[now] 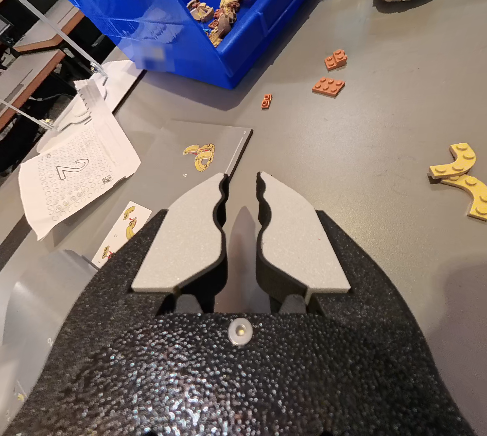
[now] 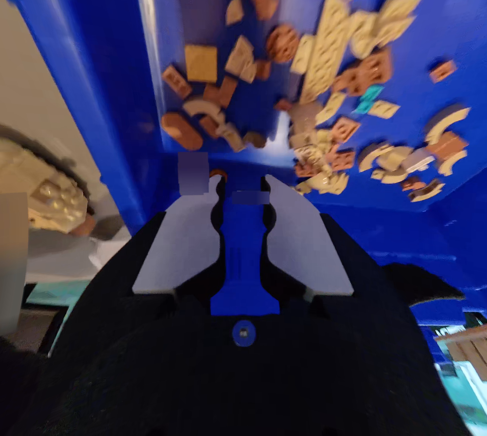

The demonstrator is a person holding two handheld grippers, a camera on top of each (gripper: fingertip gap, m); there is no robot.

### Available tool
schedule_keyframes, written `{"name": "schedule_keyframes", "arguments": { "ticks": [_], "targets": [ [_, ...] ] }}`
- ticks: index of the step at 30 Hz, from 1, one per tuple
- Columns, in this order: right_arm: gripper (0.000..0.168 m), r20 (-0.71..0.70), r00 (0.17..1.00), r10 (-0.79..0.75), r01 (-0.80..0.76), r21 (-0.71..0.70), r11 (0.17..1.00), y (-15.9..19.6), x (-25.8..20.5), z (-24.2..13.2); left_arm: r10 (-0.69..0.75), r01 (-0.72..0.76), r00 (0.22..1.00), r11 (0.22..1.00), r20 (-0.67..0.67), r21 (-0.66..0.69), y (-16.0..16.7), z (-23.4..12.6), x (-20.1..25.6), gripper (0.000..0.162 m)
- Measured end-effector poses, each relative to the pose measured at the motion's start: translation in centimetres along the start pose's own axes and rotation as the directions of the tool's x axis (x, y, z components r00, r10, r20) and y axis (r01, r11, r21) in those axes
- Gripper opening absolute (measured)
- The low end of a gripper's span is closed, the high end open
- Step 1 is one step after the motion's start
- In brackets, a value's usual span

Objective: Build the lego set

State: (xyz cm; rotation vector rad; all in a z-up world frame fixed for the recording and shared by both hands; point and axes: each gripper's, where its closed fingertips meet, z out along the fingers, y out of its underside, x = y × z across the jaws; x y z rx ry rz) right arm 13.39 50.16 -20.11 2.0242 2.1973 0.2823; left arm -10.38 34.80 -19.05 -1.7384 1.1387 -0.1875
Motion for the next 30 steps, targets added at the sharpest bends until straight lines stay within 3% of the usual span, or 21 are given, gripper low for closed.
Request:
{"name": "schedule_keyframes", "arguments": {
  "ticks": [3,12,19,24,30],
  "targets": [
    [0.027,0.047,0.998,-0.032,0.037,-0.111,0.993,1.7,-1.5,1.0,0.010,-0.010,1.000,1.000,0.001,-0.005,0.1,0.1,0.1,0.020],
    [0.030,0.074,0.997,-0.024,0.037,-0.172,0.984,1.8,-1.8,2.5,0.003,-0.003,1.000,1.000,0.002,-0.001,0.0,0.0,0.0,0.019],
    [0.016,0.024,1.000,-0.009,0.014,-0.206,0.978,2.0,-1.2,2.6,-0.002,0.002,1.000,1.000,0.005,0.002,0.0,-0.1,-0.1,0.019],
    [0.016,0.007,1.000,0.008,-0.008,-0.063,0.998,0.8,-1.7,1.4,-0.029,0.029,0.999,0.999,0.016,0.014,-0.1,-0.2,-0.5,0.019],
    [0.016,-0.060,0.998,0.033,-0.021,0.186,0.982,-1.9,-4.3,-3.6,-0.062,0.061,0.998,0.998,0.025,0.028,-0.1,-0.4,-1.0,0.019]
  ]
}}
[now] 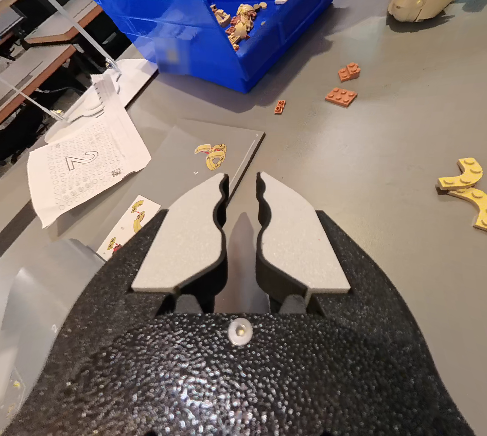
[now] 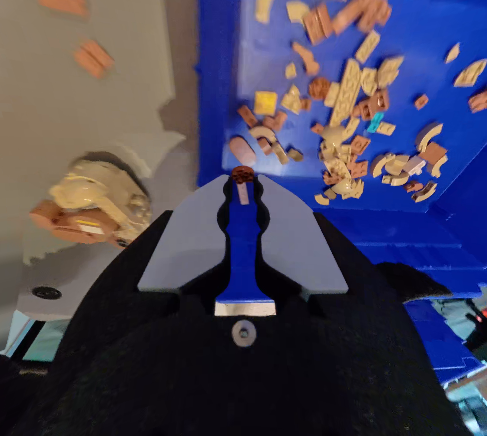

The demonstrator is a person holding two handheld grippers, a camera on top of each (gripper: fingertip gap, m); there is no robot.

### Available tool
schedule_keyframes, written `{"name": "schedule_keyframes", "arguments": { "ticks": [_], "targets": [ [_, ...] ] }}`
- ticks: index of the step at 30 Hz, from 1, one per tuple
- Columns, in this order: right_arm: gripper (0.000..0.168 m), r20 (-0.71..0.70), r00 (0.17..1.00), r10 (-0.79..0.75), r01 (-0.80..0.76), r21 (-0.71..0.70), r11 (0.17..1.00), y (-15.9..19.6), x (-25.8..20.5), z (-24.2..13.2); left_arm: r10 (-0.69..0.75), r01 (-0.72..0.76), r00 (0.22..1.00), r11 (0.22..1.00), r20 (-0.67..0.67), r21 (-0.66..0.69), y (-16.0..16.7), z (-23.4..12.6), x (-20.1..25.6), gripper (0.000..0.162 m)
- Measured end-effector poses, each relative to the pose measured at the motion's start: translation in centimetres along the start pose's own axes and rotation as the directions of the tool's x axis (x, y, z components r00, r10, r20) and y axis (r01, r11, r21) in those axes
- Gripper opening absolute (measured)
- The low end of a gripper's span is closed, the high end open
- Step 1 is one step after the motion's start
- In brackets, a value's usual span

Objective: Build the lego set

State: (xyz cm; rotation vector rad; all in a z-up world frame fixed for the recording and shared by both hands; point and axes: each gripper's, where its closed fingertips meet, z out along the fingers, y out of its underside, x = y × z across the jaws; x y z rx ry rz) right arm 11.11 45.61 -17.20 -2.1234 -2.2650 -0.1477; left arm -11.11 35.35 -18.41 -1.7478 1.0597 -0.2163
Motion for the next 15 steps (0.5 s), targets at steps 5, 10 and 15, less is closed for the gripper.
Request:
{"name": "schedule_keyframes", "arguments": {
  "ticks": [5,10,15],
  "targets": [
    [0.015,-0.031,0.990,-0.140,0.142,0.070,0.987,-5.0,-6.2,-1.8,-0.010,0.010,1.000,1.000,0.004,0.005,0.0,0.0,-0.1,0.019],
    [0.015,0.017,0.970,-0.243,0.237,0.153,0.959,-10.7,-12.4,-0.6,-0.012,0.012,1.000,1.000,0.012,0.006,0.0,0.0,-0.2,0.019],
    [0.015,0.089,0.982,-0.167,0.123,0.368,0.921,-15.8,-15.5,-0.2,-0.027,0.027,1.000,1.000,0.007,0.007,0.0,-0.2,-0.3,0.019]
  ]
}}
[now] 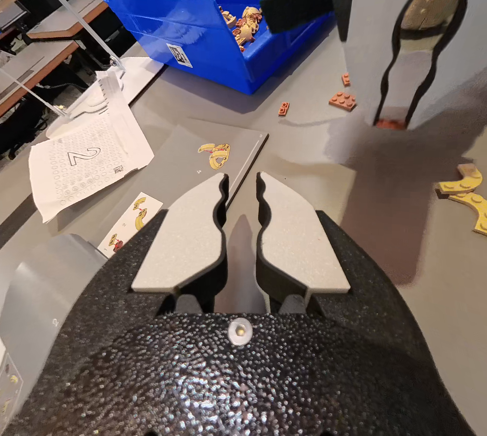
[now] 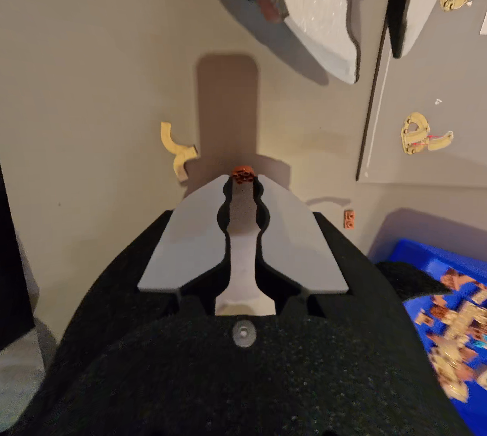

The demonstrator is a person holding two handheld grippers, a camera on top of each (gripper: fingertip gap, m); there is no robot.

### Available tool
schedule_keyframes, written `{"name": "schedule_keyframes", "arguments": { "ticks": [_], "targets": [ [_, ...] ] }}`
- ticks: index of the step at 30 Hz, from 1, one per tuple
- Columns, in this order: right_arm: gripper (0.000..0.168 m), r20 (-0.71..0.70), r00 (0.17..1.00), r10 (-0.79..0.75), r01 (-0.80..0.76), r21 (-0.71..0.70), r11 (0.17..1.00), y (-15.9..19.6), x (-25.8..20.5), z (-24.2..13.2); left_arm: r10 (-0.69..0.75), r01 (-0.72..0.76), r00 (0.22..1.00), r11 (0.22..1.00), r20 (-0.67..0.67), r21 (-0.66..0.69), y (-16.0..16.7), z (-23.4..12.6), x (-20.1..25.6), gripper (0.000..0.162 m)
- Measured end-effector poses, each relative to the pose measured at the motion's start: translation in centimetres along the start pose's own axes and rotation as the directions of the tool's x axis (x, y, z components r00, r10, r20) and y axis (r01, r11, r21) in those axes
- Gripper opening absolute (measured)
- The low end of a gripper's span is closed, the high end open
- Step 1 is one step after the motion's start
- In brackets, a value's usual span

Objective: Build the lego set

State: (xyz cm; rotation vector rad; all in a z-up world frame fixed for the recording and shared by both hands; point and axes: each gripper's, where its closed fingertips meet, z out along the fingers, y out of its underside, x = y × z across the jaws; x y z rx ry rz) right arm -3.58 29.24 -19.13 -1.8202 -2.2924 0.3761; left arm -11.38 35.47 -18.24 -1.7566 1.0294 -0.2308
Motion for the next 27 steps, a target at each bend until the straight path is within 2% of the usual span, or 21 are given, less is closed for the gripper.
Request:
{"name": "schedule_keyframes", "arguments": {
  "ticks": [3,6,9,13,16,20,23,27],
  "targets": [
    [0.015,0.039,0.995,0.090,-0.094,0.110,0.990,-1.4,-0.3,1.2,0.000,0.000,1.000,1.000,-0.012,-0.003,0.0,0.0,0.2,0.019],
    [0.015,0.096,0.974,0.204,-0.223,0.286,0.932,-3.5,-0.2,1.5,0.004,-0.004,0.999,1.000,-0.033,0.000,-0.1,0.0,0.6,0.019],
    [0.015,0.185,0.934,0.307,-0.358,0.469,0.807,-5.4,0.4,0.5,0.009,-0.003,0.996,0.998,-0.088,0.069,-1.3,-0.5,1.4,0.019],
    [0.015,0.322,0.876,0.360,-0.483,0.591,0.646,-6.1,0.9,-1.5,0.045,-0.022,0.991,0.984,-0.127,0.178,-3.1,-1.7,1.7,0.019],
    [0.015,0.451,0.826,0.337,-0.563,0.641,0.522,-6.5,0.9,-3.2,0.078,-0.022,0.981,0.955,-0.180,0.295,-4.7,-3.1,2.3,0.022],
    [0.015,0.612,0.752,0.246,-0.651,0.631,0.422,-7.1,0.0,-4.7,0.164,-0.057,0.963,0.901,-0.216,0.431,-6.3,-4.7,3.5,0.024],
    [0.015,0.634,0.741,0.221,-0.660,0.630,0.408,-7.1,-0.2,-4.9,0.230,-0.110,0.948,0.884,-0.219,0.454,-6.4,-5.3,4.0,0.032],
    [0.015,0.619,0.753,0.224,-0.646,0.627,0.435,-7.0,-0.4,-4.5,0.300,-0.166,0.925,0.871,-0.233,0.462,-6.1,-5.7,5.0,0.036]
  ]
}}
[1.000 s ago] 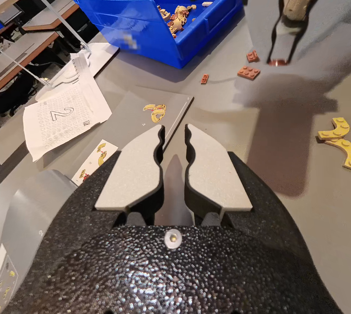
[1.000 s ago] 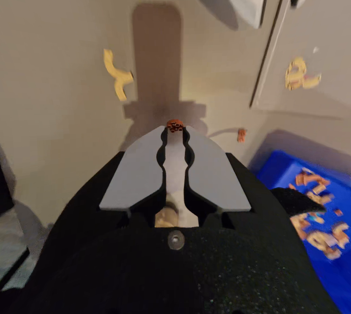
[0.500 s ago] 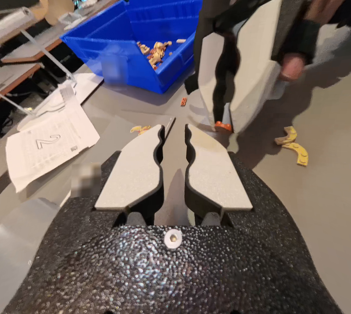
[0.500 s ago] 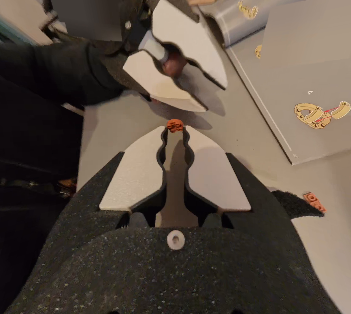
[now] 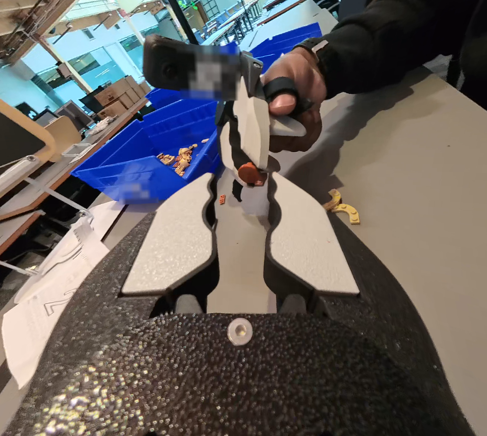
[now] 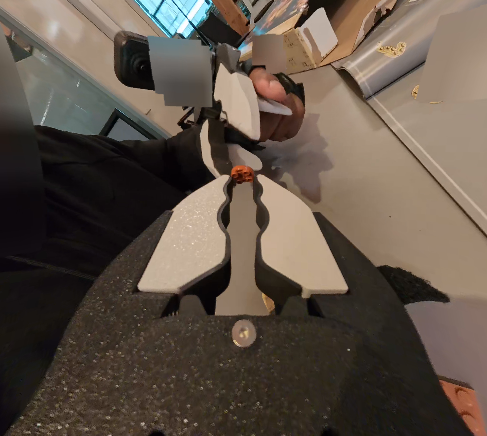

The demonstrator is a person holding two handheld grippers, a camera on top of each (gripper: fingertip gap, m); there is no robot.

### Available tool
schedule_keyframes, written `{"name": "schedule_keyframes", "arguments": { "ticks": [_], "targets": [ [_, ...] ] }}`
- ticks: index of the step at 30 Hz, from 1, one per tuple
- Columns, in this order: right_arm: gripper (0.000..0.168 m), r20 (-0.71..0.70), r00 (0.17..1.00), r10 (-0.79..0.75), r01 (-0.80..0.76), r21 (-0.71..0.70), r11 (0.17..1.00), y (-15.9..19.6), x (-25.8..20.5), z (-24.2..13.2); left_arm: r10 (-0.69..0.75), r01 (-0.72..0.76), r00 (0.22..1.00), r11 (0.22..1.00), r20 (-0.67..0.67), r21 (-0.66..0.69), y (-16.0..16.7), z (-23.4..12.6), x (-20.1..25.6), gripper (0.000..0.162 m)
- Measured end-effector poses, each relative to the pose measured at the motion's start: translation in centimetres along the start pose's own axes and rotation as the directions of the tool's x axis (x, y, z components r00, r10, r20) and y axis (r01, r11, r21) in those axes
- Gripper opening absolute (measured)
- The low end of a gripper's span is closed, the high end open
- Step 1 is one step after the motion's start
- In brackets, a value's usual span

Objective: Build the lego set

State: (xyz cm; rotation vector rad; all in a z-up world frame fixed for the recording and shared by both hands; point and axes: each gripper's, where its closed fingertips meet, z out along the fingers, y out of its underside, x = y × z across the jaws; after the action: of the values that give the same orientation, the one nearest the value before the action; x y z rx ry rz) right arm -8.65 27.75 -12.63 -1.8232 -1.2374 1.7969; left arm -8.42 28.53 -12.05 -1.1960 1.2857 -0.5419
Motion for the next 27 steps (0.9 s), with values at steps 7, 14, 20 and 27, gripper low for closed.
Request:
{"name": "schedule_keyframes", "arguments": {
  "ticks": [7,14,20,27],
  "targets": [
    [0.014,-0.353,0.893,-0.278,0.109,-0.430,0.896,4.0,4.8,-0.9,0.091,-0.112,0.988,0.979,-0.124,-0.173,2.7,0.3,2.2,0.037],
    [0.015,-0.332,0.837,-0.434,0.097,-0.691,0.716,6.8,5.5,-1.3,0.028,-0.103,0.972,0.944,-0.234,-0.313,5.9,-0.7,3.7,0.037],
    [0.022,-0.304,0.848,-0.434,0.107,-0.703,0.703,7.9,5.4,-1.2,-0.004,-0.086,0.965,0.938,-0.260,-0.335,6.6,-0.2,4.5,0.037],
    [0.023,-0.330,0.839,-0.433,0.128,-0.653,0.747,7.5,5.2,-1.6,-0.006,-0.090,0.966,0.929,-0.259,-0.359,7.2,0.4,5.0,0.037]
  ]
}}
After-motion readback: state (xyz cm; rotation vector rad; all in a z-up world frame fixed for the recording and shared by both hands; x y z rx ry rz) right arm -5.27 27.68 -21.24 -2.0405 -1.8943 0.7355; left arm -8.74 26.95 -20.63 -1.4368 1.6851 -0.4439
